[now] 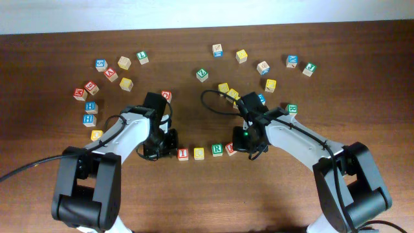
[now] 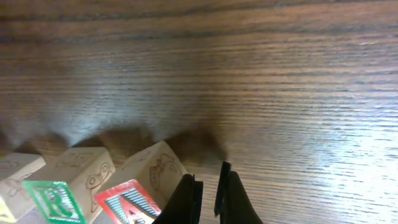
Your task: Spell out ICRA
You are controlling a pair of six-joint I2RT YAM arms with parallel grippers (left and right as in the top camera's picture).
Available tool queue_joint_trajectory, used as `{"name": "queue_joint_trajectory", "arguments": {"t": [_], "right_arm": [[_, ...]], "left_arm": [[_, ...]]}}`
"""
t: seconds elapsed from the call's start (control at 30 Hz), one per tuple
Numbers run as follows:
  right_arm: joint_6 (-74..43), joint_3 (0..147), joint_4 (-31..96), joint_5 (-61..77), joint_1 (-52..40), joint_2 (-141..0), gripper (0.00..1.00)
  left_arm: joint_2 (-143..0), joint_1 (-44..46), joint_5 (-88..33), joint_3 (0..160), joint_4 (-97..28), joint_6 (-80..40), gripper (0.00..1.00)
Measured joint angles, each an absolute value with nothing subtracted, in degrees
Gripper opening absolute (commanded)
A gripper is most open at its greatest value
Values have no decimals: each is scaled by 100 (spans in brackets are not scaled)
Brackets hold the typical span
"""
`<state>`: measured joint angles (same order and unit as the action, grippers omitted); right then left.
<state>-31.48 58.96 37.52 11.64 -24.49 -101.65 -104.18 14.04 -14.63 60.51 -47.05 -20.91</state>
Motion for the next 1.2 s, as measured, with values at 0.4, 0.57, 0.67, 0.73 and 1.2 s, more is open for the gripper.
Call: {"name": "queue_joint_trajectory", "arguments": {"t": [0.4, 0.57, 0.67, 0.73, 1.2], "right_arm": [[-3146, 5896, 3470, 1411, -2915, -10165, 5], [-2783, 5896, 3218, 1411, -2926, -10165, 7], [-2676, 5896, 3205, 1413, -2926, -10165, 7], [-2672, 5896, 3253, 1435, -2926, -10165, 6], [-2707, 5896, 3312, 1667, -2926, -10165, 5]], "left_arm": [[-10418, 1404, -1590, 6051, -4685, -2106, 0], [-10418, 1404, -1612, 6051, -4685, -2106, 0], [-10418, 1404, -1651, 6051, -4685, -2106, 0], [-10418, 1404, -1680, 6051, -4685, -2106, 0], [-10418, 1404, -1861, 6051, -4539, -2108, 0]]}}
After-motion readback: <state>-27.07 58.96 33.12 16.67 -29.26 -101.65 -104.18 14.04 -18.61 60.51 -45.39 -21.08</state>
